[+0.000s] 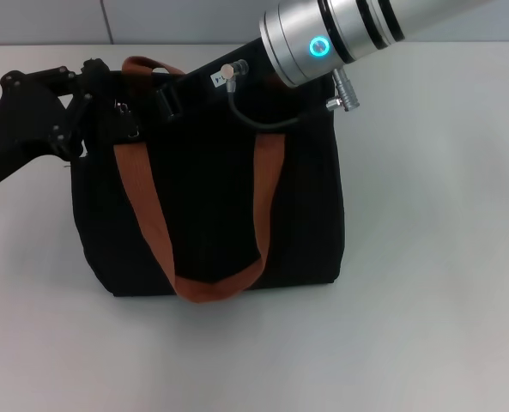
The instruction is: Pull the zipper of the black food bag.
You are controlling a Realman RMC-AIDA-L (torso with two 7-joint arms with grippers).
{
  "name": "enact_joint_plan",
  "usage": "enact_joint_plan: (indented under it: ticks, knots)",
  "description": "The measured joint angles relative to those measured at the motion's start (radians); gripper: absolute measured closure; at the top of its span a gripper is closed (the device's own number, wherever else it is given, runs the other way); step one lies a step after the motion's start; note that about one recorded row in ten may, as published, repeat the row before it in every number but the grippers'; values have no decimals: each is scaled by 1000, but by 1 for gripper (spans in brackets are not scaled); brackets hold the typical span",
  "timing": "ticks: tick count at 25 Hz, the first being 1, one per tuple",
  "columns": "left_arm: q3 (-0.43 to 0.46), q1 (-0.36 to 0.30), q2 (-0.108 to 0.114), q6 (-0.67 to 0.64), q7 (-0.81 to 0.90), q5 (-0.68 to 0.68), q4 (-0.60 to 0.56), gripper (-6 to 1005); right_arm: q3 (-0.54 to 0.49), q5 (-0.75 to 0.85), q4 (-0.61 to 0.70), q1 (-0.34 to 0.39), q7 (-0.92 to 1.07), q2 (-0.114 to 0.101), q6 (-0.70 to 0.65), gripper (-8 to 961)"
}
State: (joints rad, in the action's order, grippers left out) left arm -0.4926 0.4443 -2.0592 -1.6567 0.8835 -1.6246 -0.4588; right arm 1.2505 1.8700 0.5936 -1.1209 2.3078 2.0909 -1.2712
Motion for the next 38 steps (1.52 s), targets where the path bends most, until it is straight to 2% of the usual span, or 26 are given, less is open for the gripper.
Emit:
enact_joint_plan:
  ticks: [6,11,17,22,30,37,38]
  knots:
    - [0,-9,-1,5,0,-1,0,938,0,0,0,3,-9,0,-1,760]
    - [-4,-15,-3,6,-4,-3,2,936,0,-9,14,13,-37,0,-2,888]
    - [0,-25,-2,5,-4,1,2,933,0,-24,28,30,-48,-3,-3,951]
    - [2,-31,-1,4,-3,1,2,931,24,-7,37,29,-6,-7,-1,952]
    - [15,-35,-3,1,-3,-1,2,927,83,110,115,34,144,-4,34,952]
    - [34,-41,-2,2,-2,-2,1,924,129,251,274,112,313,-2,41,951]
    - [38,-43,-1,4,-2,-2,2,923,126,295,340,148,357,-3,22,951]
